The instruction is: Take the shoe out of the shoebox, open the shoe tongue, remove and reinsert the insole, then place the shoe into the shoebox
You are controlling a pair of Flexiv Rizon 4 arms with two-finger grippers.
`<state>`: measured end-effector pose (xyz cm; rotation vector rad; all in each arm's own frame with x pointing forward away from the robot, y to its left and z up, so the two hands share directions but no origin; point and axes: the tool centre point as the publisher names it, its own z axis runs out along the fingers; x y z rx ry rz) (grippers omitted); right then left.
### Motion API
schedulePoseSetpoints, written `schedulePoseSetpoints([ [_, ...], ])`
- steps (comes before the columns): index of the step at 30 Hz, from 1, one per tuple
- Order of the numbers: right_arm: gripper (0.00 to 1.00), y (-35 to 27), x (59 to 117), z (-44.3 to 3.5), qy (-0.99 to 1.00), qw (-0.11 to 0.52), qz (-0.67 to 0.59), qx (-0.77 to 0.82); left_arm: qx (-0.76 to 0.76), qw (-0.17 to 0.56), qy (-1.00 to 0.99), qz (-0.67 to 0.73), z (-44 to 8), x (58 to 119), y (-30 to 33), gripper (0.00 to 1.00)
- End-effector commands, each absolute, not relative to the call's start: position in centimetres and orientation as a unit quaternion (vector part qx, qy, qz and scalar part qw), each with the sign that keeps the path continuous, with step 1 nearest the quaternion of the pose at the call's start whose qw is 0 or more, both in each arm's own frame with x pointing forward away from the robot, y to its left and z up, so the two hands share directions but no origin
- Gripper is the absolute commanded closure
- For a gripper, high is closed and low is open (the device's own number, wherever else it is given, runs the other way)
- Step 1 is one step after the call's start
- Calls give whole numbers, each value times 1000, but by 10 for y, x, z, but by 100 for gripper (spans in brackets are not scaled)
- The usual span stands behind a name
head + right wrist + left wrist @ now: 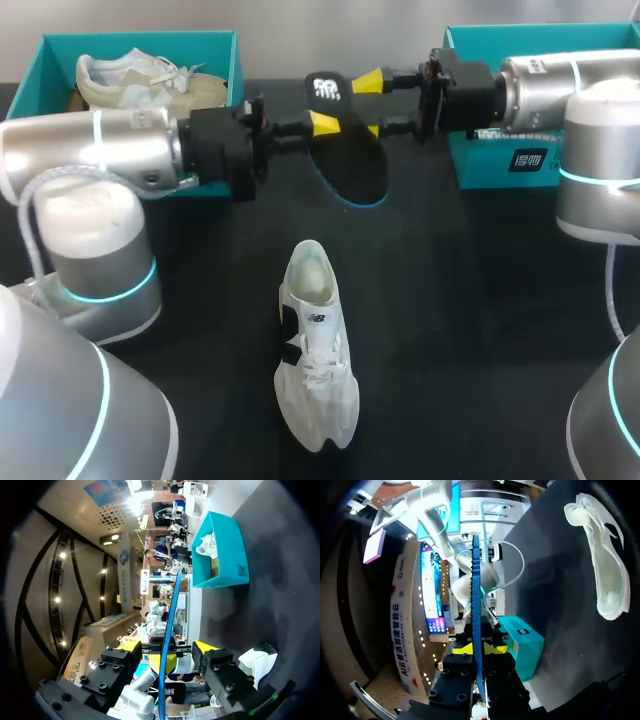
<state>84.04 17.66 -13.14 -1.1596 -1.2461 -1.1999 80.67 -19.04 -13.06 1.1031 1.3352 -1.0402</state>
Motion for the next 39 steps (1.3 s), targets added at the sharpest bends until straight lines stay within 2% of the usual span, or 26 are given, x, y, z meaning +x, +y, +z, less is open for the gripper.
schedulePoseSetpoints([
  [1, 0, 159, 825, -131, -515, 498, -497, -490, 429, 485, 601, -467, -124, 785, -151, 100],
  [8, 0, 152, 822, -132, -523, 496, -490, -490, 278, 358, 670, -587, -131, 764, -129, 100],
  [24, 0, 152, 822, -132, -523, 496, -490, -490, 274, 356, 668, -593, -128, 760, -127, 100],
  [26, 0, 152, 822, -132, -523, 496, -490, -490, 244, 323, 707, -580, -130, 758, -131, 100],
  [29, 0, 152, 822, -132, -523, 496, -490, -490, 172, 236, 755, -587, -135, 764, -135, 100],
  [34, 0, 152, 822, -132, -523, 496, -490, -490, 18, 44, 761, -647, -150, 777, -132, 100],
  [35, 0, 152, 822, -132, -523, 496, -490, -490, 2, 23, 758, -651, -153, 776, -131, 100],
  [39, 0, 152, 822, -132, -523, 496, -490, -490, 6, 29, 761, -648, -153, 776, -130, 100],
])
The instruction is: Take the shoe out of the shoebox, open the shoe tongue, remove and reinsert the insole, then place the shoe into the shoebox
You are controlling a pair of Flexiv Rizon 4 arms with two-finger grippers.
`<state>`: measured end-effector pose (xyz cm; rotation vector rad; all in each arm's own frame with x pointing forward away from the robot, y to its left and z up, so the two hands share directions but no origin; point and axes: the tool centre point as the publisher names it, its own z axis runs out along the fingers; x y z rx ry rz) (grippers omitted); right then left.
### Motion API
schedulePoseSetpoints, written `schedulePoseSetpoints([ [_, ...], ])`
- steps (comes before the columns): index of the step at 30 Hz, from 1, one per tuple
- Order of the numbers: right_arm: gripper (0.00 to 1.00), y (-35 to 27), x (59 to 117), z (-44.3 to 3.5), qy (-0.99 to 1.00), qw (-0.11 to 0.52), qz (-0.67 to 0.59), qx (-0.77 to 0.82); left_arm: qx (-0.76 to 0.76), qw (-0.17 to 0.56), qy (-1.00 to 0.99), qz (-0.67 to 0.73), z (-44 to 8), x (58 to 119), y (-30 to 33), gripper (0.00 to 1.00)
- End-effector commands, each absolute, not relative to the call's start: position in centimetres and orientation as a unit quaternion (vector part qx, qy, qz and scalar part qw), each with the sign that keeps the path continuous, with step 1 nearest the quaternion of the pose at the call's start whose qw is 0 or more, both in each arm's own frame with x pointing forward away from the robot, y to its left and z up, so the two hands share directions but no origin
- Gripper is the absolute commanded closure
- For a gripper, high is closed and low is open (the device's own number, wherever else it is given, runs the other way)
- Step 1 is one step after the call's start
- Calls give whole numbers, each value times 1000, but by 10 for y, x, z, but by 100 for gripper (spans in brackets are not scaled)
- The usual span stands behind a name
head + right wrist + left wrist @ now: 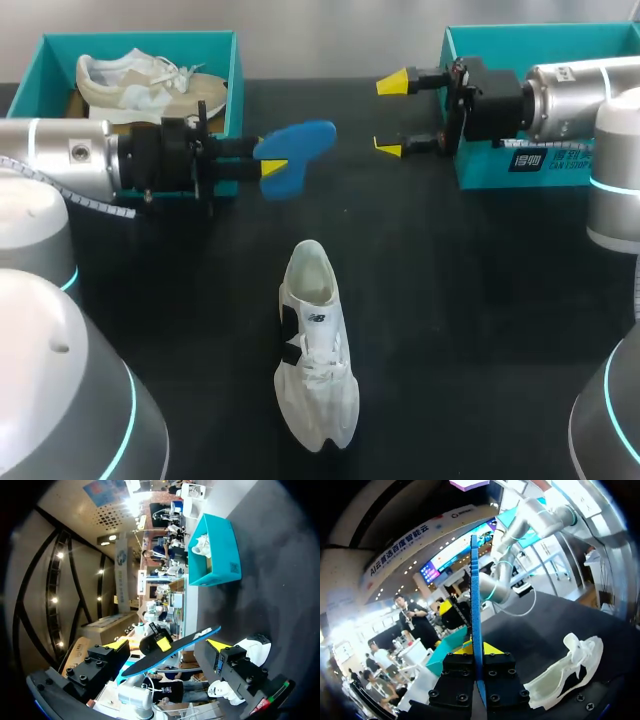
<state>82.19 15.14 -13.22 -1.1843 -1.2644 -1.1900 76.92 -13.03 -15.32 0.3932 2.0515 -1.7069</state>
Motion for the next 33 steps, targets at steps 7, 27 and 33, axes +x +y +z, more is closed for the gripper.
schedulePoseSetpoints([
  [7, 0, 152, 822, -132, -523, 496, -490, -490, 6, 29, 761, -648, -153, 776, -130, 100],
  [27, 0, 152, 822, -132, -523, 496, -490, -490, -246, -167, 725, -621, -167, 800, -137, 100],
  [33, 0, 152, 822, -132, -523, 496, -490, -490, -326, -249, 696, -590, -181, 801, -143, 100],
])
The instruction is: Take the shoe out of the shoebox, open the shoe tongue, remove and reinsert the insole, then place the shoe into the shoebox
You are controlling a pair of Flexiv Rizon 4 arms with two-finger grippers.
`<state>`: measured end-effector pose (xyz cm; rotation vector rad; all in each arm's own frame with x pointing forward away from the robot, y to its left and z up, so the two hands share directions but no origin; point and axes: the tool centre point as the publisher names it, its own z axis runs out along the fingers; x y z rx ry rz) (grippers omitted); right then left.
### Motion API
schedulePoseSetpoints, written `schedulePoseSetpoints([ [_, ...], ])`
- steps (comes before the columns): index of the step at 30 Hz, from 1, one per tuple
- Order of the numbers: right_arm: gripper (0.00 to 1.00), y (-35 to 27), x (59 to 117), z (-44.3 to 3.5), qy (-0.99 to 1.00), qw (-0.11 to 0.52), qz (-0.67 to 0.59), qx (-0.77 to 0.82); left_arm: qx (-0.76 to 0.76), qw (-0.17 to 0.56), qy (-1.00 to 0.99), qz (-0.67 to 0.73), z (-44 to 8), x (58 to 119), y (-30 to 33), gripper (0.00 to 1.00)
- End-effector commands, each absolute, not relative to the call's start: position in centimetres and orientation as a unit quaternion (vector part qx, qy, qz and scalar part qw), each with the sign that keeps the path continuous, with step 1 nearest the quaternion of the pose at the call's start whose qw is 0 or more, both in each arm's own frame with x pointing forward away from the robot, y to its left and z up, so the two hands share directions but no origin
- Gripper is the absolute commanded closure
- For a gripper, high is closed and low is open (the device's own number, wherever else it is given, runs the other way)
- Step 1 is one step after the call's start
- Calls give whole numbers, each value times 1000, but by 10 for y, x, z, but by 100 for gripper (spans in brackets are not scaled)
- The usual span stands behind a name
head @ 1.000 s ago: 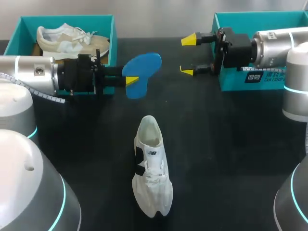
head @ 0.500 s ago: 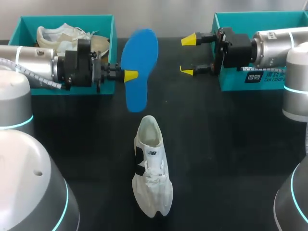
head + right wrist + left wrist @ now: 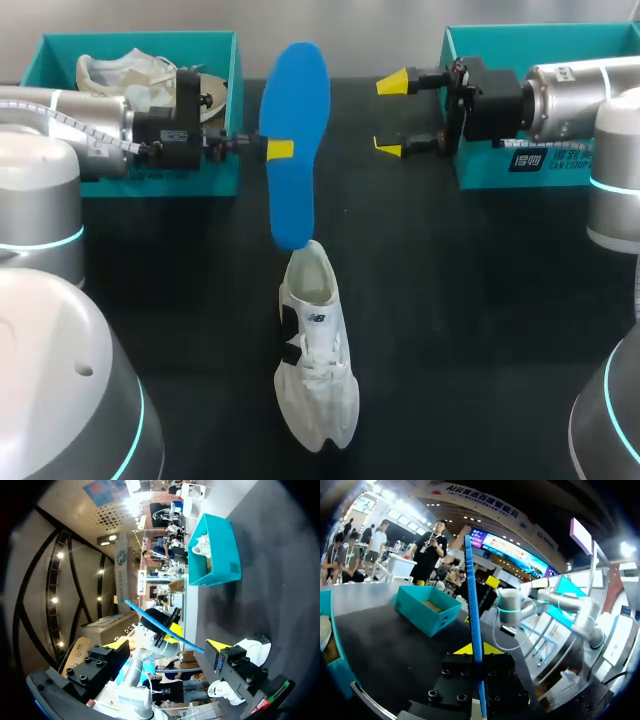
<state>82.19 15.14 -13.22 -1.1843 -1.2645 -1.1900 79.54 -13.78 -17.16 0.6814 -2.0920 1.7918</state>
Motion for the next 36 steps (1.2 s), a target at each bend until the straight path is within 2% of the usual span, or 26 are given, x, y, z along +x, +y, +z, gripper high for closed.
schedulePoseSetpoints([
  [1, 0, 152, 822, -132, -523, 496, -490, -490, 339, 257, -692, 584, -185, 801, -144, 100],
  [8, 0, 152, 822, -132, -523, 496, -490, -490, 393, 303, -652, 574, -204, 803, -145, 100],
  [19, 0, 152, 822, -132, -523, 496, -490, -490, 421, 291, -649, 563, -212, 803, -150, 100],
  [27, 0, 152, 822, -132, -523, 496, -490, -490, 464, 363, -599, 542, -235, 807, -149, 100],
  [36, 0, 152, 822, -132, -523, 496, -490, -490, 475, 402, -571, 536, -235, 799, -146, 100],
])
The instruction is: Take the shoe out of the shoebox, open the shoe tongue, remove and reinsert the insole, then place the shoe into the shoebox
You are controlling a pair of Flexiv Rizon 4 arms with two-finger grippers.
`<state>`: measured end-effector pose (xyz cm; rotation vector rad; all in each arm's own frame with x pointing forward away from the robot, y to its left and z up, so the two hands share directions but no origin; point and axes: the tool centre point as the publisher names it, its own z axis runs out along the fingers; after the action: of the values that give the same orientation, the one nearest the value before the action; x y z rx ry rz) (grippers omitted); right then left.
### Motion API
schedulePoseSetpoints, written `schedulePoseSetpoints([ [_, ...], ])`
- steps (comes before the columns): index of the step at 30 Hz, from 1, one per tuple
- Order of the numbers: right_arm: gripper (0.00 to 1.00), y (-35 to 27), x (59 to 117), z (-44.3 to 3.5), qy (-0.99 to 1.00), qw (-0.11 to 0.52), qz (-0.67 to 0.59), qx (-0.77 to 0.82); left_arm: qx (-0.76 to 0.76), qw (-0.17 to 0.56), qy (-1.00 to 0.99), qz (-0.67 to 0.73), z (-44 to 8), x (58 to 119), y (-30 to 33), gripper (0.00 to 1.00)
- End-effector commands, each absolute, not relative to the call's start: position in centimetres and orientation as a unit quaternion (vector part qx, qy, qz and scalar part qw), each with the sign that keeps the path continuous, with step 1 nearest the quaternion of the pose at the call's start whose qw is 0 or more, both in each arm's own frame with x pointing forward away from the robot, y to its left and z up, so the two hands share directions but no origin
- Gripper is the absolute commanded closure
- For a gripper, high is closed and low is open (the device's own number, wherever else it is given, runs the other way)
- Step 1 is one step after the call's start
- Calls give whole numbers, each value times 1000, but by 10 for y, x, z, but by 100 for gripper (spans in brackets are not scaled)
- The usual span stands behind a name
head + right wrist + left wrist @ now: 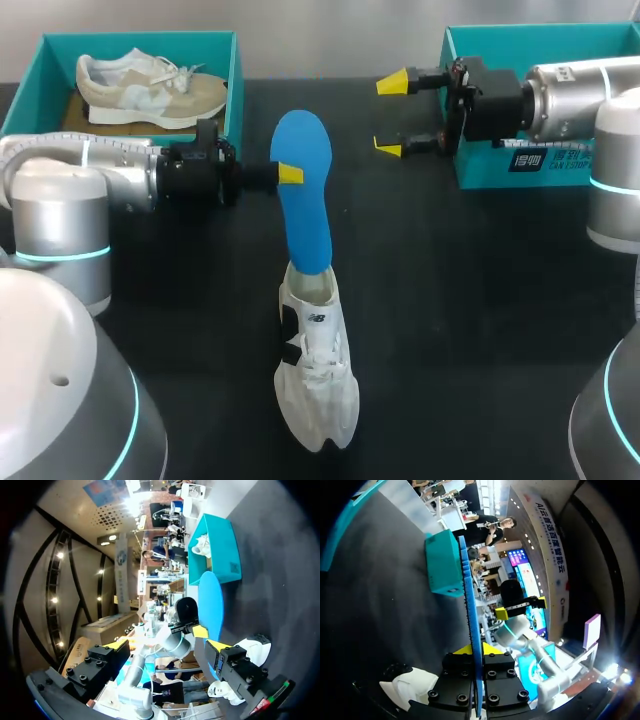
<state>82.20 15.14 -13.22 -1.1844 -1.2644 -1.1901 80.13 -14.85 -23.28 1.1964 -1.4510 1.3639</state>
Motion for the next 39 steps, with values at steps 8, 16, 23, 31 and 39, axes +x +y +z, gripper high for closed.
schedulePoseSetpoints([
  [8, 0, 152, 821, -130, -539, 488, -473, -497, 488, 418, -544, 539, -230, 785, -144, 100],
  [16, 0, 149, 815, -110, -592, 433, -423, -532, 491, 422, -538, 540, -230, 785, -143, 100],
  [23, 0, 156, 810, -81, -647, 358, -322, -591, 491, 422, -538, 540, -230, 785, -143, 100],
  [31, 0, 168, 809, -69, -685, 279, -194, -644, 491, 422, -538, 540, -230, 785, -143, 100],
  [39, 0, 180, 800, -66, -707, 204, -101, -670, 491, 422, -538, 540, -230, 785, -143, 100],
])
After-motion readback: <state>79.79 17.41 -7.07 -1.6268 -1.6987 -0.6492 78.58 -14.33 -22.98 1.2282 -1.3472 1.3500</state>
